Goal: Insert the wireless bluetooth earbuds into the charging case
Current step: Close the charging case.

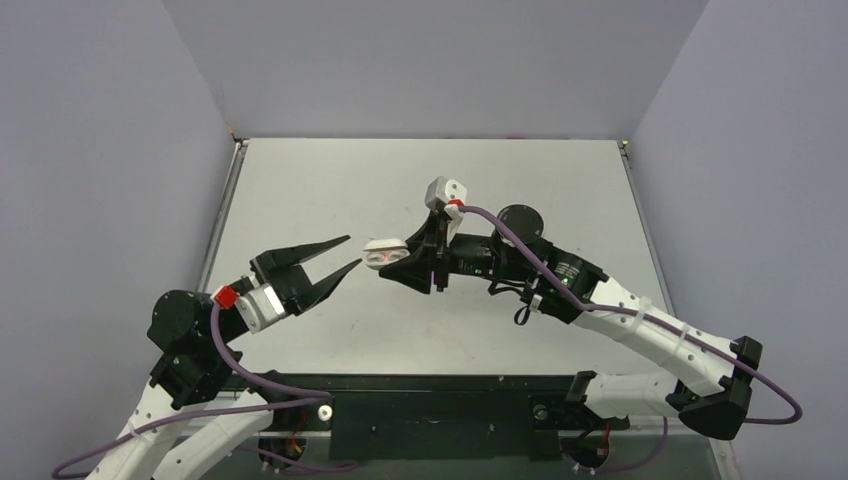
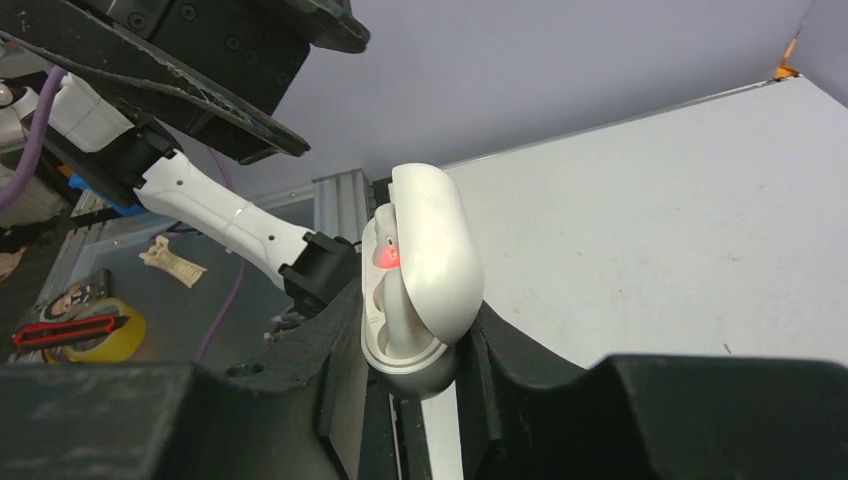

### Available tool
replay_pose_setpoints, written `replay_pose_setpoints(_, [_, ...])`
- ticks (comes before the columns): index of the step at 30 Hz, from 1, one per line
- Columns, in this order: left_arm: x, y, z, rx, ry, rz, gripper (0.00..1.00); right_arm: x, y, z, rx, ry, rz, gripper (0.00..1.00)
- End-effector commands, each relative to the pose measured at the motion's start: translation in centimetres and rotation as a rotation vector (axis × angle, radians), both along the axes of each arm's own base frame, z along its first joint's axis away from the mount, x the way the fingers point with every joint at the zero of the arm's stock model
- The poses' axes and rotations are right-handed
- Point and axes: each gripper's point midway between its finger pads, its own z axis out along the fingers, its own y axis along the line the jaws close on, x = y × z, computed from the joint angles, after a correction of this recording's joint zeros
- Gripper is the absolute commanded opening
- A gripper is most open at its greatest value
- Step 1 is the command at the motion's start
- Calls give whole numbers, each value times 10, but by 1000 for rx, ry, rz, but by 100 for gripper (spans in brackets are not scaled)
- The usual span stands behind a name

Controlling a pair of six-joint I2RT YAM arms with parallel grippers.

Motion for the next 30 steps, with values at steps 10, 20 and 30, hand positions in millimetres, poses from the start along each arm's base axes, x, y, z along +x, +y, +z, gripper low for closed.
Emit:
replay_pose_setpoints(10, [45,22,3,-66,139,246,33,-14,-15,30,28,-88,43,0])
replay_pose_setpoints(20, [32,-17,-15,12,222,28,31,-28,-2,32,21,-73,141,0])
replay_pose_setpoints(30, [2,-21,6,10,118,-102,28,-11,-12,23,-4,-66,43,0])
